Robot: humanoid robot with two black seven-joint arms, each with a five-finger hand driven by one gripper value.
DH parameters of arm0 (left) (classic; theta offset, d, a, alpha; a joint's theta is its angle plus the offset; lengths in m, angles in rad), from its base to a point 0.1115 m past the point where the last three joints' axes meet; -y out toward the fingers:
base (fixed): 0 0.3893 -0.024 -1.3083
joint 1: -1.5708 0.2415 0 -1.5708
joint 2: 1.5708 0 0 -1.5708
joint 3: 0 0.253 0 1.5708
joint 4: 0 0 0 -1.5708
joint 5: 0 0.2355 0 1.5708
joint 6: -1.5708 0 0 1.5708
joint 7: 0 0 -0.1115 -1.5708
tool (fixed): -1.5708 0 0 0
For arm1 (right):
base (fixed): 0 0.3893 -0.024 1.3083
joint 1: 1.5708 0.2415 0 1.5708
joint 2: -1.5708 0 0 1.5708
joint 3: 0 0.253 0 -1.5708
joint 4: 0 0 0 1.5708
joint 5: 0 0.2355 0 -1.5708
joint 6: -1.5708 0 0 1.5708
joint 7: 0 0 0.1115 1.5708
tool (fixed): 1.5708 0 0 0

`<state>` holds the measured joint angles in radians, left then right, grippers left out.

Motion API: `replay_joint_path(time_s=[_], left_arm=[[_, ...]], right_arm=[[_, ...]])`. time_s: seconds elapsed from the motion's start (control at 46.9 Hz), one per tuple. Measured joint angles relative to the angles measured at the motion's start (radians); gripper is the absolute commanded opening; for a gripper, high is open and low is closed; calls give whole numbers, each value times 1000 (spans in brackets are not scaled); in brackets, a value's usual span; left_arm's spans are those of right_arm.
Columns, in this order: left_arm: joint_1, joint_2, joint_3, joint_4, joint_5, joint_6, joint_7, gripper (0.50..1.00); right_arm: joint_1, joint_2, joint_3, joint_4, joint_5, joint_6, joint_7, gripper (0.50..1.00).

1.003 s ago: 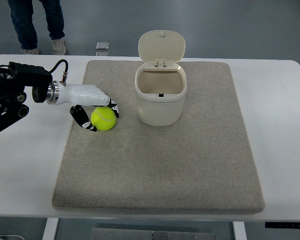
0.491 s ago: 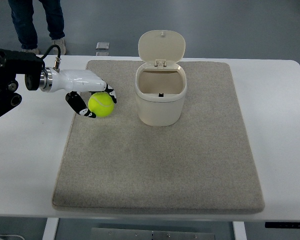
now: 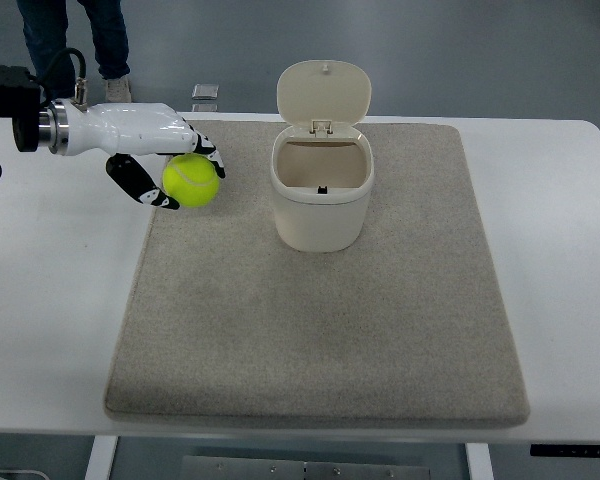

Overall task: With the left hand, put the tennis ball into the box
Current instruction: 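Lift the held ball and carry it over the open cream bin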

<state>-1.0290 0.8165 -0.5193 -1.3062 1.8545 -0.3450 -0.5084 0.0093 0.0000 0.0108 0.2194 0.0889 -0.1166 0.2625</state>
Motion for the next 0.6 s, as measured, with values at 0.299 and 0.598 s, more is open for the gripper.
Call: replay_joint_path(time_s=[0.299,0.598], left_arm=[[-72,44,-16,-110,-54,-12,-47,500],[-119,-114,-7,-76,-40,-13,-28,500]], right_arm=[[0,0,0,0,0,0,0,940],[0,0,0,0,0,0,0,938]])
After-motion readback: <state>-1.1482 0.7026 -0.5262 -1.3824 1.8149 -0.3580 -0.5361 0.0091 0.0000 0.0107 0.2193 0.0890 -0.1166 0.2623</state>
